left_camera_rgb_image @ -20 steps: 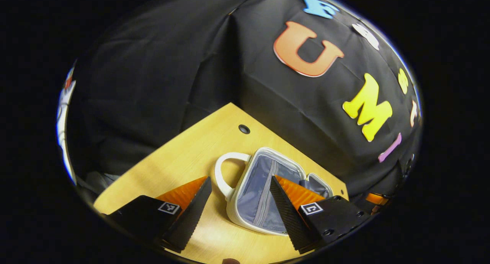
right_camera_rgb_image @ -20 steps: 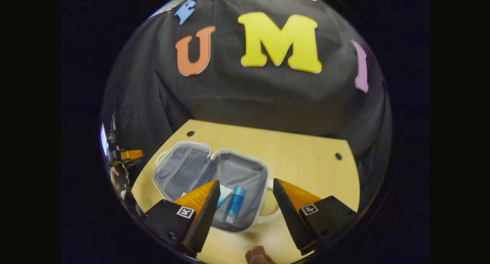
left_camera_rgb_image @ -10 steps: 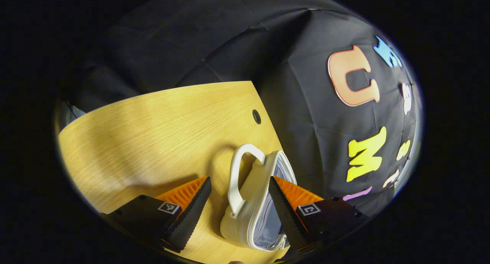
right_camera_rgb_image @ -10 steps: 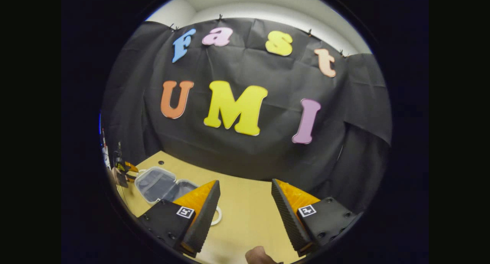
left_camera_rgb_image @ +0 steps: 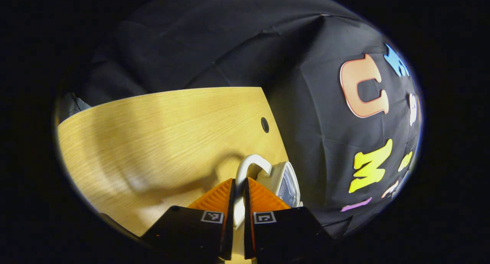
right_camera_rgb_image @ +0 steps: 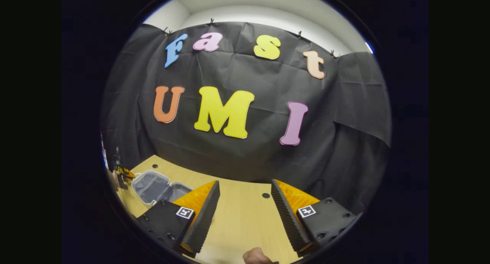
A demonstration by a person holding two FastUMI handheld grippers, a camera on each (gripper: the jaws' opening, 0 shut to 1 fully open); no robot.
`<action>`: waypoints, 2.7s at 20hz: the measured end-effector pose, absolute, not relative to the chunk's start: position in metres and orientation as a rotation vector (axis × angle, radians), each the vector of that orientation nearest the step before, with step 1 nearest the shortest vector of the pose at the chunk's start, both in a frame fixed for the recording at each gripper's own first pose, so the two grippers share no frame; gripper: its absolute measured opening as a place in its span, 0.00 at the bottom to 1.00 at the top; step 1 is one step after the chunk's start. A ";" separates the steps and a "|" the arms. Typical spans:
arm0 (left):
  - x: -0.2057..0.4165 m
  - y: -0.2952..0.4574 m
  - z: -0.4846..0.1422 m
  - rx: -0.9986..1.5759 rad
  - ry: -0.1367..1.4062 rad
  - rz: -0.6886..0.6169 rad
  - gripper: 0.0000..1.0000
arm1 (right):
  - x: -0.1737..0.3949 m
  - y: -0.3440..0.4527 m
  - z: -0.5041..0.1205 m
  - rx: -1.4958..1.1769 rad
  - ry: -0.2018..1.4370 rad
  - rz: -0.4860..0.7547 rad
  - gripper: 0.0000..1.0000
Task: First open the suitcase, pack the skin care products into it, and then close the suitcase.
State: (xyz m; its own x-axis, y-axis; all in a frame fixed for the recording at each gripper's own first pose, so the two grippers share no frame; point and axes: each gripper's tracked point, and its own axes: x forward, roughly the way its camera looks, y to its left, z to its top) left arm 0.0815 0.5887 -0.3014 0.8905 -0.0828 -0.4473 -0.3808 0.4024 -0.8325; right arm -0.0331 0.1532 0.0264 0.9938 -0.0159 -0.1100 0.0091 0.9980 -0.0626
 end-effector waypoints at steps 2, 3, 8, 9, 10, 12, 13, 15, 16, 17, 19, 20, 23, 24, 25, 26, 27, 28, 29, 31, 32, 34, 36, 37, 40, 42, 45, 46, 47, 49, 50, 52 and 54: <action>0.080 0.585 -0.288 -1.126 0.450 0.179 0.11 | -0.031 0.150 0.026 -0.062 0.108 0.005 0.80; 0.080 0.584 -0.277 -1.109 0.428 0.178 0.09 | -0.031 0.149 0.026 -0.062 0.106 0.012 0.80; 0.084 0.570 -0.217 -0.994 0.347 0.128 0.05 | -0.029 0.137 0.024 -0.042 0.100 0.048 0.80; 0.084 0.565 -0.200 -0.959 0.332 0.115 0.04 | -0.029 0.134 0.023 -0.035 0.102 0.054 0.78; 0.085 0.557 -0.184 -0.917 0.315 0.092 0.04 | -0.028 0.132 0.023 -0.026 0.102 0.057 0.80; 0.084 0.538 -0.150 -0.840 0.278 0.039 0.04 | -0.023 0.125 0.021 -0.016 0.102 0.062 0.78; 0.084 0.527 -0.132 -0.812 0.265 0.010 0.03 | -0.022 0.122 0.021 -0.016 0.103 0.064 0.78; 0.085 0.502 -0.102 -0.760 0.243 -0.041 0.04 | -0.019 0.121 0.021 -0.010 0.102 0.077 0.80; 0.083 0.488 -0.089 -0.735 0.231 -0.066 0.04 | -0.018 0.120 0.021 -0.007 0.101 0.083 0.80; 0.082 0.470 -0.078 -0.712 0.223 -0.096 0.03 | -0.015 0.119 0.020 -0.004 0.102 0.089 0.80; 0.087 0.430 -0.054 -0.672 0.207 -0.169 0.03 | -0.012 0.118 0.017 0.000 0.105 0.101 0.78; 0.086 0.411 -0.045 -0.645 0.204 -0.205 0.04 | -0.010 0.117 0.016 0.004 0.107 0.107 0.80; 0.091 0.367 -0.033 -0.599 0.222 -0.280 0.04 | -0.005 0.114 0.014 0.033 0.119 0.120 0.78; 0.090 0.353 -0.031 -0.609 0.231 -0.303 0.04 | -0.003 0.114 0.013 0.048 0.125 0.127 0.79; 0.088 0.342 -0.030 -0.625 0.241 -0.325 0.04 | -0.001 0.112 0.013 0.060 0.128 0.128 0.80; 0.084 0.332 -0.029 -0.633 0.249 -0.348 0.04 | 0.001 0.109 0.012 0.065 0.132 0.127 0.78; 0.082 0.320 -0.031 -0.634 0.257 -0.369 0.04 | 0.002 0.108 0.010 0.069 0.137 0.129 0.80; 0.082 0.305 -0.031 -0.633 0.267 -0.388 0.03 | 0.004 0.107 0.007 0.069 0.145 0.128 0.80; 0.080 0.294 -0.034 -0.634 0.276 -0.405 0.04 | 0.005 0.105 0.005 0.067 0.152 0.128 0.80; 0.081 0.272 -0.040 -0.635 0.301 -0.435 0.04 | 0.007 0.103 -0.001 0.060 0.168 0.127 0.80; 0.081 0.261 -0.041 -0.631 0.314 -0.451 0.04 | 0.007 0.101 -0.003 0.055 0.174 0.129 0.80; 0.083 0.237 -0.050 -0.617 0.342 -0.481 0.04 | 0.009 0.098 -0.006 0.046 0.182 0.128 0.80; 0.085 0.216 -0.062 -0.598 0.378 -0.507 0.04 | 0.010 0.095 -0.013 0.041 0.195 0.125 0.80; 0.086 0.205 -0.069 -0.585 0.396 -0.517 0.04 | 0.011 0.093 -0.016 0.039 0.204 0.121 0.80; 0.089 0.170 -0.089 -0.497 0.468 -0.546 0.04 | 0.013 0.085 -0.023 0.033 0.228 0.107 0.78; 0.088 0.144 -0.106 -0.415 0.516 -0.556 0.04 | 0.013 0.080 -0.026 0.038 0.241 0.101 0.80; 0.088 0.116 -0.136 -0.311 0.586 -0.568 0.04 | 0.015 0.073 -0.035 0.032 0.261 0.088 0.80; 0.087 0.108 -0.148 -0.275 0.609 -0.573 0.04 | 0.016 0.071 -0.038 0.026 0.270 0.079 0.80; 0.087 0.099 -0.161 -0.244 0.637 -0.579 0.04 | 0.016 0.068 -0.040 0.019 0.280 0.075 0.78; 0.082 0.094 -0.187 -0.186 0.695 -0.580 0.04 | 0.014 0.066 -0.045 0.012 0.293 0.075 0.80; 0.083 0.087 -0.200 -0.156 0.721 -0.578 0.04 | 0.013 0.064 -0.048 0.005 0.300 0.074 0.80; 0.082 0.077 -0.221 -0.110 0.771 -0.573 0.04 | 0.012 0.061 -0.053 -0.007 0.313 0.072 0.80; 0.082 0.069 -0.240 -0.062 0.811 -0.566 0.04 | 0.012 0.058 -0.056 -0.016 0.325 0.069 0.80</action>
